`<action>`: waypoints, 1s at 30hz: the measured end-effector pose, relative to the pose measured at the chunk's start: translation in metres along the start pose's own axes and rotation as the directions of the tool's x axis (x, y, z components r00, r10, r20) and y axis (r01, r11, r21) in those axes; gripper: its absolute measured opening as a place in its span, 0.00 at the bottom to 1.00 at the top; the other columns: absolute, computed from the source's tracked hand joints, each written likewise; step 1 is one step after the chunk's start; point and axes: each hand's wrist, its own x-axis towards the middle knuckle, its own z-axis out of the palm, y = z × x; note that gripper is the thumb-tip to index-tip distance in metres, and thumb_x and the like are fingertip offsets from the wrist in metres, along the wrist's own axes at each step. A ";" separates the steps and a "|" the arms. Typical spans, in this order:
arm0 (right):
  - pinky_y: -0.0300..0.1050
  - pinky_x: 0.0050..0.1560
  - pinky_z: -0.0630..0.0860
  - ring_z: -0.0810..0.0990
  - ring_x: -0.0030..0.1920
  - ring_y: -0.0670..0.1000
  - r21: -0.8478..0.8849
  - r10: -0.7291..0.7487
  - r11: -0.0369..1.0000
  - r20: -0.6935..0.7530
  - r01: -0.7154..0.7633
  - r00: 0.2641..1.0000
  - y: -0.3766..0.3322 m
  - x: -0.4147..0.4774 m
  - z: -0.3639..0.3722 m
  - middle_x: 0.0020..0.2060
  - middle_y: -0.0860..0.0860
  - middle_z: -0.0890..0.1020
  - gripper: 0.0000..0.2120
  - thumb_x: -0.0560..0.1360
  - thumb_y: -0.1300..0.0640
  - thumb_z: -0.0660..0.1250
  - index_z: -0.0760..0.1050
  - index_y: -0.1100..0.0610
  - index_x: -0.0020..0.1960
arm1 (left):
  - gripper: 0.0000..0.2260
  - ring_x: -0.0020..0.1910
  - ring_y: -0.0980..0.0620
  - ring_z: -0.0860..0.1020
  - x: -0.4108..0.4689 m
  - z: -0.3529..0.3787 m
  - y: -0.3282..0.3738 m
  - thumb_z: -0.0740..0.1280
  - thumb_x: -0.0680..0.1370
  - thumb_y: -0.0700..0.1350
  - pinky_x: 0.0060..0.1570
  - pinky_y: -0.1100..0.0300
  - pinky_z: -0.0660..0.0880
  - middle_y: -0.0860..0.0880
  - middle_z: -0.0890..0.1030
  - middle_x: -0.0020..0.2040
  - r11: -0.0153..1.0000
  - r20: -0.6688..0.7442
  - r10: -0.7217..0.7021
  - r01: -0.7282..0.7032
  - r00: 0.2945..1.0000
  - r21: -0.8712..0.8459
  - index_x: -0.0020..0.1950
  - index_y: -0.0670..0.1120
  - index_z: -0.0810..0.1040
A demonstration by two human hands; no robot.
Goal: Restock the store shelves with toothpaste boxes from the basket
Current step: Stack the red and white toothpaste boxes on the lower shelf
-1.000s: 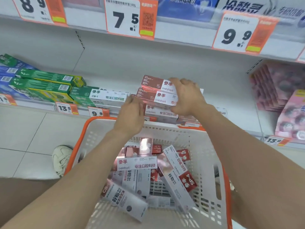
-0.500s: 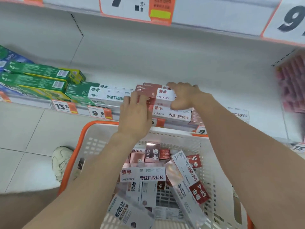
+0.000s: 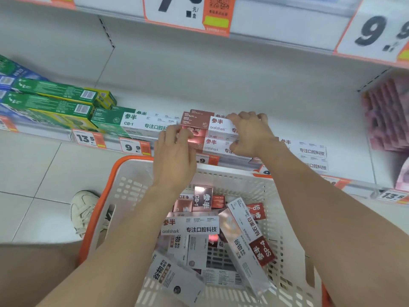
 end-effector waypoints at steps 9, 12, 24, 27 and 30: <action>0.50 0.36 0.80 0.81 0.34 0.57 0.310 -0.061 0.931 -0.391 0.194 0.918 -0.107 -0.102 -0.009 0.34 0.52 0.83 0.11 0.73 0.58 0.59 0.82 0.55 0.42 | 0.09 0.30 0.56 0.76 -0.059 -0.043 0.004 0.68 0.79 0.45 0.31 0.62 0.67 0.54 0.78 0.29 0.900 0.084 -0.317 0.328 0.945 -0.287 0.40 0.49 0.79; 0.49 0.35 0.78 0.82 0.35 0.59 0.140 -0.255 0.946 -0.236 0.292 0.938 -0.126 -0.140 0.010 0.35 0.53 0.82 0.10 0.73 0.57 0.59 0.79 0.57 0.43 | 0.12 0.35 0.48 0.81 -0.075 -0.048 -0.011 0.67 0.79 0.46 0.36 0.58 0.75 0.50 0.82 0.31 0.894 0.359 -0.352 0.425 0.864 -0.144 0.37 0.46 0.82; 0.46 0.56 0.76 0.79 0.60 0.53 0.386 -0.063 0.919 0.338 -0.078 0.939 -0.113 -0.234 0.077 0.67 0.51 0.78 0.32 0.77 0.61 0.70 0.65 0.48 0.78 | 0.24 0.58 0.45 0.77 -0.159 -0.064 -0.065 0.71 0.73 0.41 0.58 0.50 0.80 0.45 0.69 0.64 0.927 0.677 -0.317 0.065 0.664 0.370 0.69 0.48 0.71; 0.45 0.56 0.78 0.81 0.58 0.52 0.568 -0.088 0.786 0.494 -0.245 0.865 -0.098 -0.237 0.069 0.68 0.51 0.78 0.29 0.77 0.61 0.73 0.69 0.46 0.74 | 0.46 0.54 0.44 0.81 -0.165 -0.066 -0.064 0.74 0.70 0.36 0.47 0.50 0.83 0.47 0.59 0.77 0.949 0.736 -0.258 0.022 0.627 0.314 0.81 0.53 0.53; 0.48 0.60 0.81 0.87 0.54 0.53 0.676 -0.106 0.517 0.660 -0.525 0.744 -0.091 -0.241 0.057 0.63 0.53 0.83 0.22 0.81 0.58 0.70 0.72 0.46 0.73 | 0.52 0.59 0.44 0.79 -0.167 -0.066 -0.065 0.78 0.67 0.33 0.48 0.51 0.84 0.48 0.53 0.80 0.962 0.770 -0.206 -0.018 0.604 0.271 0.81 0.54 0.52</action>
